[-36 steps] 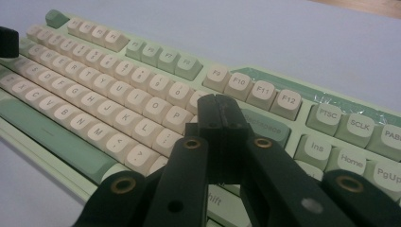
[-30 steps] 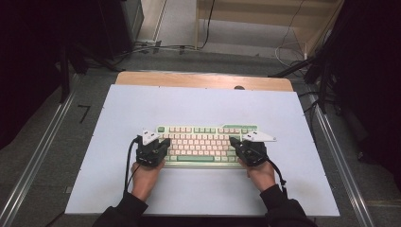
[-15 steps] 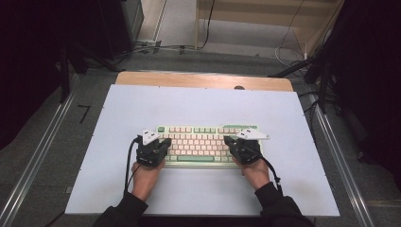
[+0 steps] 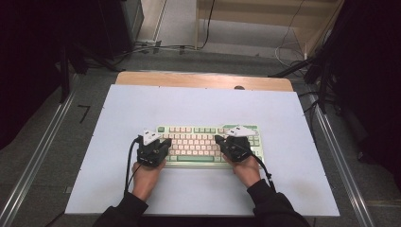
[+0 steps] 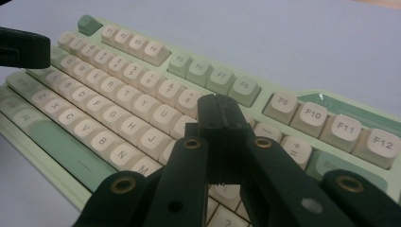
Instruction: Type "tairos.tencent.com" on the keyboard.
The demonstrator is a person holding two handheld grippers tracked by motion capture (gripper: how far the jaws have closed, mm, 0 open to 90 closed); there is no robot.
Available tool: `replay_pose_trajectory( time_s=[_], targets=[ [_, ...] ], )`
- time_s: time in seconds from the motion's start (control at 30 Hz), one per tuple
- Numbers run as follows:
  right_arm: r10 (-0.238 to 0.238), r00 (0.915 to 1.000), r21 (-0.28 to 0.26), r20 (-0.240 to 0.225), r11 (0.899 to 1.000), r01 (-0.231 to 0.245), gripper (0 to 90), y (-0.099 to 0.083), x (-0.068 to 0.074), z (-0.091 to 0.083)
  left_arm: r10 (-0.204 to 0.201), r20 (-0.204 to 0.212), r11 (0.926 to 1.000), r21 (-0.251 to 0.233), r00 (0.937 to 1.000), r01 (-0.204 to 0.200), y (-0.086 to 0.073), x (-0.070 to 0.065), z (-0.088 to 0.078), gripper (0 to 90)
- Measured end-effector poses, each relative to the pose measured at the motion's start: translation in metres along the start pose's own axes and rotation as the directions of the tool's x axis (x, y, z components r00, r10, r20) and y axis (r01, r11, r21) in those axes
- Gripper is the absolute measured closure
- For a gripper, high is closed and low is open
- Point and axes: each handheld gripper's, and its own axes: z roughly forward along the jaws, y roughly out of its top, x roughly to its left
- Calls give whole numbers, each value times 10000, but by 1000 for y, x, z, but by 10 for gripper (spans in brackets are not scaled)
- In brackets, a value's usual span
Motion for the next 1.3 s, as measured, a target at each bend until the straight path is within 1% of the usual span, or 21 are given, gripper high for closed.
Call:
replay_pose_trajectory(
  time_s=[0.27,0.67,0.9,1.3],
  targets=[
    [-75,9998,88,-161,9999,77,874,2,6,10,-1,7,10000,2,10000,1,0,0,0,900],
    [-165,9995,355,-251,9992,174,875,4,15,23,-39,33,10000,11,10000,39,0,1,0,900],
    [-220,9997,479,-108,9986,225,874,3,14,27,-58,38,10000,11,10000,58,0,2,0,900],
    [-214,9997,618,-120,9978,221,875,2,15,29,-23,84,10000,40,10000,23,0,1,0,900]
  ],
)
